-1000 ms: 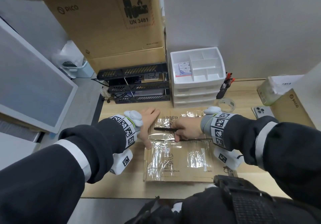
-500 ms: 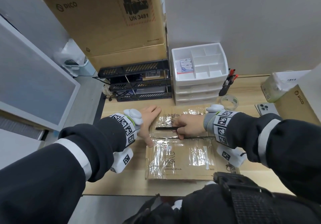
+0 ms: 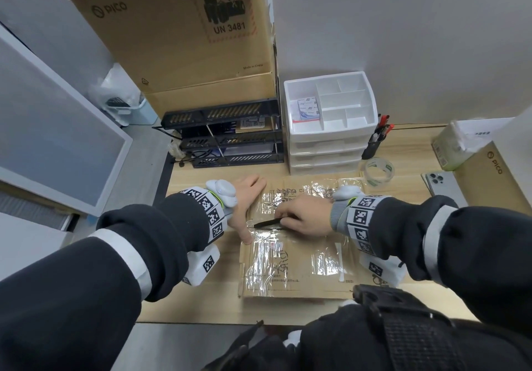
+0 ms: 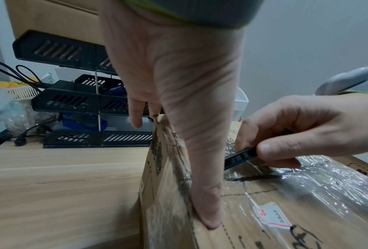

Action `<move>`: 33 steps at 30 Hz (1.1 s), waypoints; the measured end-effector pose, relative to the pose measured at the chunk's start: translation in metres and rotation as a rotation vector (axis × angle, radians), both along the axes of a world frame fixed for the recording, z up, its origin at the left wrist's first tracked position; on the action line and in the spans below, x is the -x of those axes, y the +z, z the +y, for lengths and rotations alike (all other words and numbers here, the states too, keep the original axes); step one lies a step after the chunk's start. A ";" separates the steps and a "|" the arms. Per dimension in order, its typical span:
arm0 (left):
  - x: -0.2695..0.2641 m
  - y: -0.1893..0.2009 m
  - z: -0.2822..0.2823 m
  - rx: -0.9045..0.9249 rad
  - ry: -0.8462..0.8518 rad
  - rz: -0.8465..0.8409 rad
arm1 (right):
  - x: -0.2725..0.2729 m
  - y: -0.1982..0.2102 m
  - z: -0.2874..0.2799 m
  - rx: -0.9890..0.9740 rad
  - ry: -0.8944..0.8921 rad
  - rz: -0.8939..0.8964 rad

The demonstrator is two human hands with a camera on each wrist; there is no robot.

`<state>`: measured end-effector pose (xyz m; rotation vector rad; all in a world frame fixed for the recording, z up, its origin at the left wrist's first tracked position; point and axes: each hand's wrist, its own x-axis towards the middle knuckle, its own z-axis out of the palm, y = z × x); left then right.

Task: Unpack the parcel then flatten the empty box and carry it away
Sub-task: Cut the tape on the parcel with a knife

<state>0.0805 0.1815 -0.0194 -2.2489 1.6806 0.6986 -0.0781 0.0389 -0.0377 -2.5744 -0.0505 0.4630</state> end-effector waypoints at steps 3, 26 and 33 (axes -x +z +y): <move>0.001 0.002 0.000 0.015 -0.012 -0.005 | -0.001 -0.003 0.005 0.046 -0.007 -0.027; 0.016 0.001 -0.015 -0.107 0.013 -0.137 | 0.025 0.005 -0.013 0.215 0.103 -0.176; 0.054 -0.004 -0.044 -0.085 -0.029 -0.240 | 0.033 -0.003 -0.017 0.271 0.073 -0.231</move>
